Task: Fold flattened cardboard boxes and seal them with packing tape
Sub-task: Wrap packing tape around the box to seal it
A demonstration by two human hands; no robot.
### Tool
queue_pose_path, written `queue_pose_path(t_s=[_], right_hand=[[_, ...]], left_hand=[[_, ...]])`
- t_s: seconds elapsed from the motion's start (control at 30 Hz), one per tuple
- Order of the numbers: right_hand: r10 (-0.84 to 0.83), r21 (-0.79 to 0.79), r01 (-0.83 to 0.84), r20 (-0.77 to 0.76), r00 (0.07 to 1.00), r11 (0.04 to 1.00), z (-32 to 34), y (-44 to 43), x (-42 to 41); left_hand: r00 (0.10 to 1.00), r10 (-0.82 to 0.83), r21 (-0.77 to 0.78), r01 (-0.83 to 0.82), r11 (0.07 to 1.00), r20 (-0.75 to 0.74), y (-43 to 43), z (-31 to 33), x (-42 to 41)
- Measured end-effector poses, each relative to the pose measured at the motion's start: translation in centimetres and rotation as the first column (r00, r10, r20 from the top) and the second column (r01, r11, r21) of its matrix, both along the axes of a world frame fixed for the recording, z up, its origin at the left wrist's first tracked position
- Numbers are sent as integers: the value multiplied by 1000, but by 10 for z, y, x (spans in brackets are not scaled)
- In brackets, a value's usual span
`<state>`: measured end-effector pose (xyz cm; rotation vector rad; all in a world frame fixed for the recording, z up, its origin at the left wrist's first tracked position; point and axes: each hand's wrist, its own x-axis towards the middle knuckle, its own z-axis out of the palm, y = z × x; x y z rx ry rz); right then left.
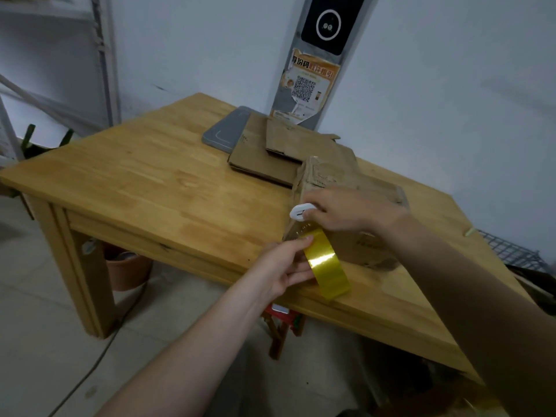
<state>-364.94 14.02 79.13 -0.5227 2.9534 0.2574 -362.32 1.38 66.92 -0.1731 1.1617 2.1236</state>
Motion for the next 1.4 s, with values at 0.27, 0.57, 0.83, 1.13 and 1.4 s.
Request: queue_pose_path(t_s=[0.27,0.57,0.83,1.13,1.4], right_hand=[[-20,-47,20,-15,1000,999,-2,10,-3],[124,70,-125,10,992,990,-1,6,-3],[139,171,-144,43,989,975,-1,-1,-3],[107,396,-119,53,993,911,-11,-32,-7],[93,454,-125,93,991,882,-1,-22,-9]], left_hand=[[997,-62,-24,63,998,41,5,-2,-5],[1000,15,44,-16,999,16,13,-6,1],[998,62,117,-64,991,18,16,-13,8],[997,71,136,-70,988,-4,15,-14,12],[997,72,136,-70,988,-7,17,-17,9]])
